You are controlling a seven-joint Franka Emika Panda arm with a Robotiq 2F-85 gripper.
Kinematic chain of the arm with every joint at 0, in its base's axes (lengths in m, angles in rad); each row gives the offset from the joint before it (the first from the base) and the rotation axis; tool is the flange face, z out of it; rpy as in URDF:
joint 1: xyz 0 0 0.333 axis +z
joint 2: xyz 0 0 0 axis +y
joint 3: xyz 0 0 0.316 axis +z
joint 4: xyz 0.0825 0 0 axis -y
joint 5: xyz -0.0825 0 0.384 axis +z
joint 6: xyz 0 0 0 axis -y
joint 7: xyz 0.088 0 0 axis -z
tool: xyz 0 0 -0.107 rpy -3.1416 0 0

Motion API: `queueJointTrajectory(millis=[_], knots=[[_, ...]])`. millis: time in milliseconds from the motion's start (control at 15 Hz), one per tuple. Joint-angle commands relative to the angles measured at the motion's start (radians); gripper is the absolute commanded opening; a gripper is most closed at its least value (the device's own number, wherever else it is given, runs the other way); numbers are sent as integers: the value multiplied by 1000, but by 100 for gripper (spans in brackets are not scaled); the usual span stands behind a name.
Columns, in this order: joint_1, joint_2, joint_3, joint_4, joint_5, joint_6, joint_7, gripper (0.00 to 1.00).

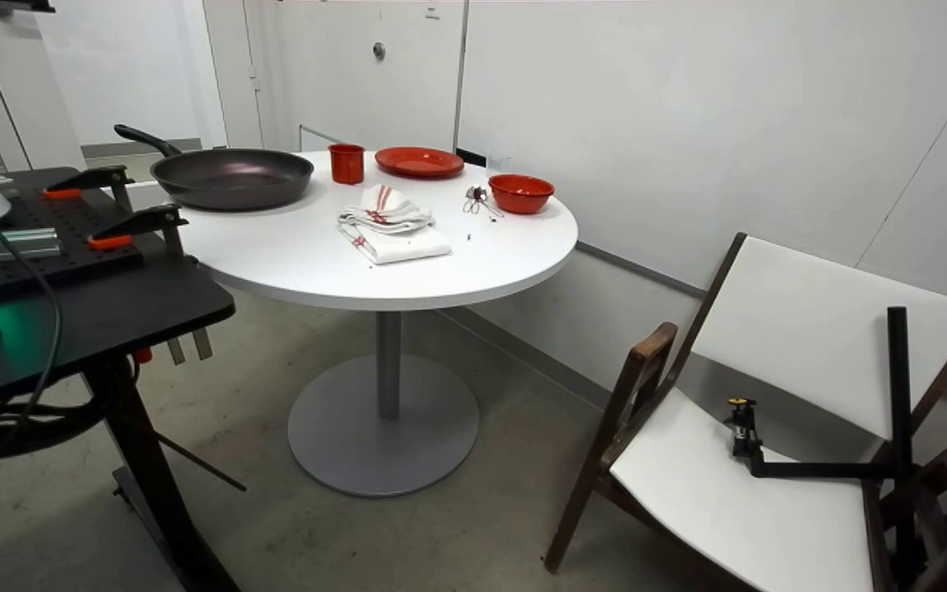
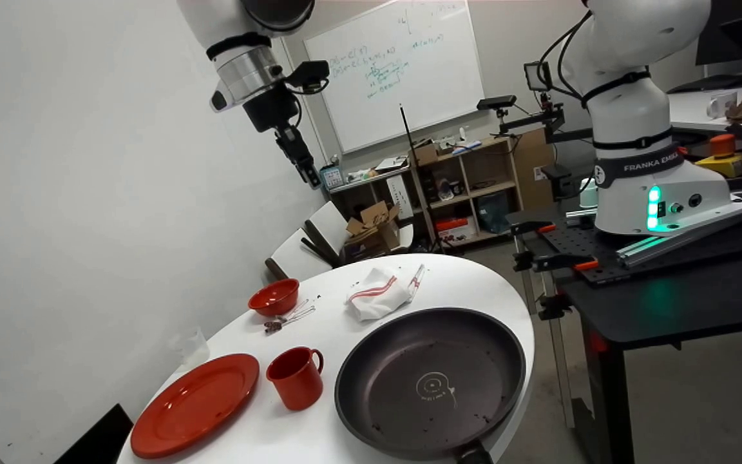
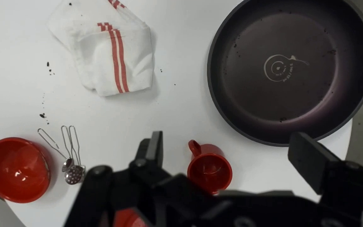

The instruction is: Move the mug to the right

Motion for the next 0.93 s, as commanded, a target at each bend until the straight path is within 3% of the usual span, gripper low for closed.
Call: queueJointTrajectory(millis=[0, 467, 867], knots=[[14, 182, -11, 218, -22, -69, -68, 100], [-2, 428, -8, 472, 71, -39, -105, 100], [-17, 593, -13, 585, 109, -38, -120, 100]])
